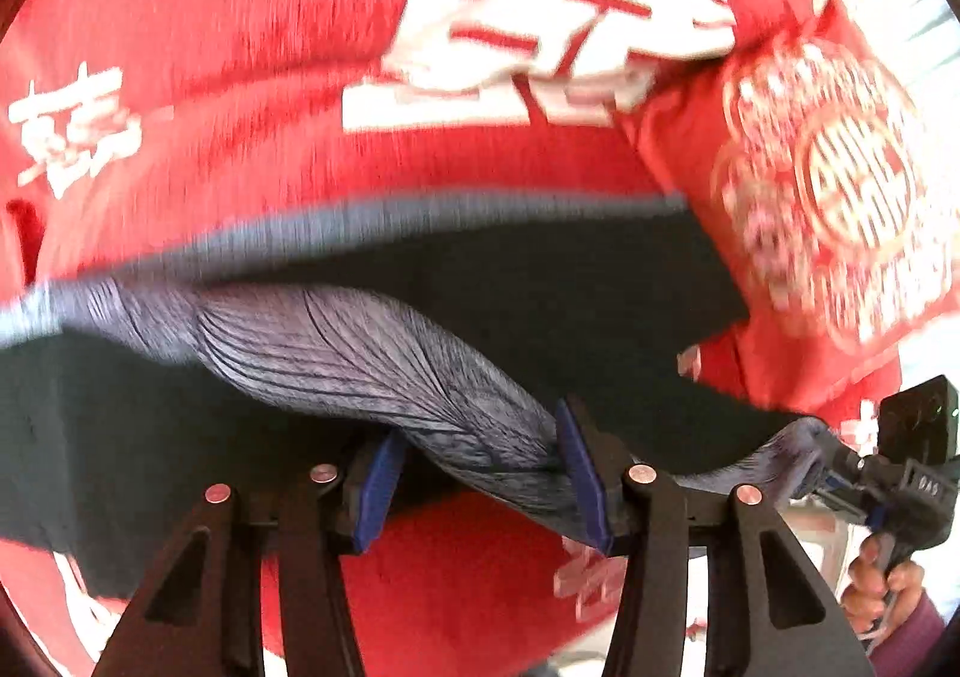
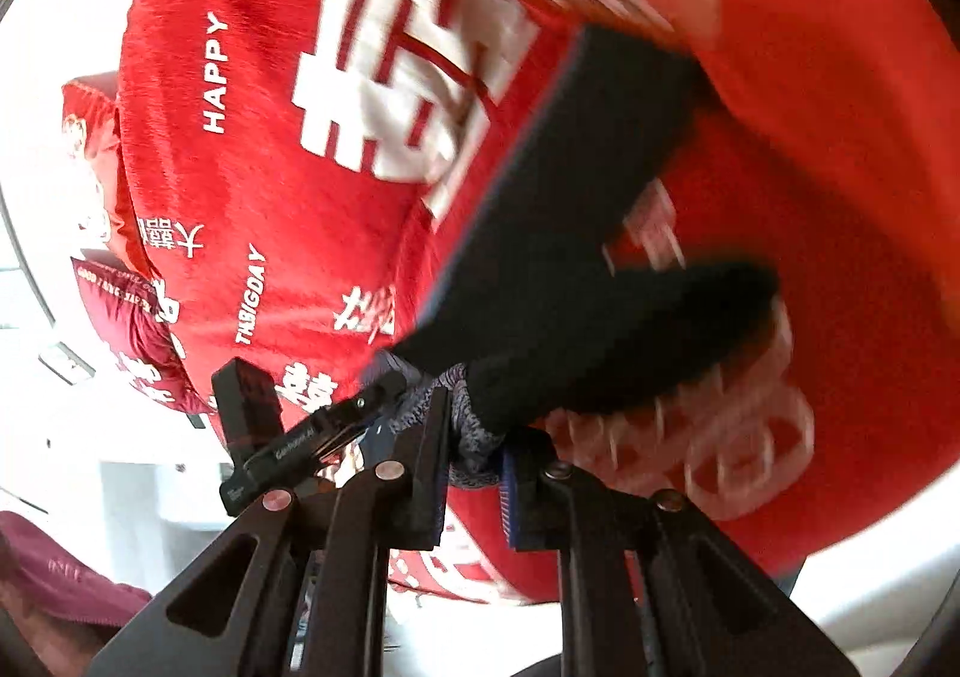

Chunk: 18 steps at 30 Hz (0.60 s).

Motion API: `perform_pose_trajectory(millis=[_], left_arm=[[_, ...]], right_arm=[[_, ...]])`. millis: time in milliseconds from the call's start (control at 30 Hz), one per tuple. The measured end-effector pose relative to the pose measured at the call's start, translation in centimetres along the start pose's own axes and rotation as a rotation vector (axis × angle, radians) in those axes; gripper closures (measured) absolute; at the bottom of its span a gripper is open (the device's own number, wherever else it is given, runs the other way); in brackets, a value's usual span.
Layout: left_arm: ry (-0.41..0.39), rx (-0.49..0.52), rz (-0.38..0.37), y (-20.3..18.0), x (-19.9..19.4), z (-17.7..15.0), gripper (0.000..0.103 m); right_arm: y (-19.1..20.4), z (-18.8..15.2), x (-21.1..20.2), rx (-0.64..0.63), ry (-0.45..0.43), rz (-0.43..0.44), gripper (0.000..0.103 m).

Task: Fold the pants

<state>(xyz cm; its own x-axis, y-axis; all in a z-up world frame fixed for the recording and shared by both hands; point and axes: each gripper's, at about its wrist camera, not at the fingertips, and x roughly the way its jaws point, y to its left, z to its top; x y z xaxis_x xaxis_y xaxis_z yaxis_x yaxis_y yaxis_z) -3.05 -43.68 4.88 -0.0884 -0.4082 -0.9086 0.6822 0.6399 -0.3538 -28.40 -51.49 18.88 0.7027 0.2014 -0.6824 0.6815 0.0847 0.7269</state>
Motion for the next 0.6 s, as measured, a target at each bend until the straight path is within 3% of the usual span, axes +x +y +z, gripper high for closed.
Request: perform_pose_trajectory(millis=[100,133,167,267,300,367,400,467,533,600], left_arm=[[-0.023,-0.002,0.031,0.3,1.1,2.9,0.050],[-0.023,-0.006,0.045,0.5,1.5,3.7,0.047],[-0.019,-0.013,0.058,0.9,2.0,4.5,0.038],[-0.042,-0.025,0.095,1.9,1.9,5.9,0.035],[-0.050,-0.024,0.099,2.1,1.7,6.5,0.035],[-0.061,-0.025,0.106,2.5,1.1,7.2,0.035],[-0.067,-0.025,0.113,2.7,0.6,7.7,0.035],[-0.082,-0.018,0.137,3.1,-0.2,7.9,0.031],[-0.090,-0.017,0.171,3.5,-0.6,7.6,0.014],[-0.075,-0.027,0.206,4.4,-0.3,6.6,0.014]], right_arm=[[1.1,5.2,1.1,-0.041,0.010,-0.062,0.088],[1.5,6.5,1.4,-0.048,0.010,-0.078,0.088],[1.7,8.0,1.9,-0.061,0.012,-0.104,0.088],[2.4,11.7,3.5,-0.115,0.016,-0.213,0.084],[2.5,12.7,4.0,-0.135,0.016,-0.243,0.081],[3.2,14.2,4.8,-0.174,0.019,-0.306,0.055],[3.5,14.7,5.1,-0.191,0.013,-0.339,0.034],[4.4,15.1,4.9,-0.221,-0.015,-0.356,0.031],[5.1,14.8,4.4,-0.236,-0.035,-0.337,0.031],[5.2,13.6,3.7,-0.245,-0.047,-0.333,0.031]])
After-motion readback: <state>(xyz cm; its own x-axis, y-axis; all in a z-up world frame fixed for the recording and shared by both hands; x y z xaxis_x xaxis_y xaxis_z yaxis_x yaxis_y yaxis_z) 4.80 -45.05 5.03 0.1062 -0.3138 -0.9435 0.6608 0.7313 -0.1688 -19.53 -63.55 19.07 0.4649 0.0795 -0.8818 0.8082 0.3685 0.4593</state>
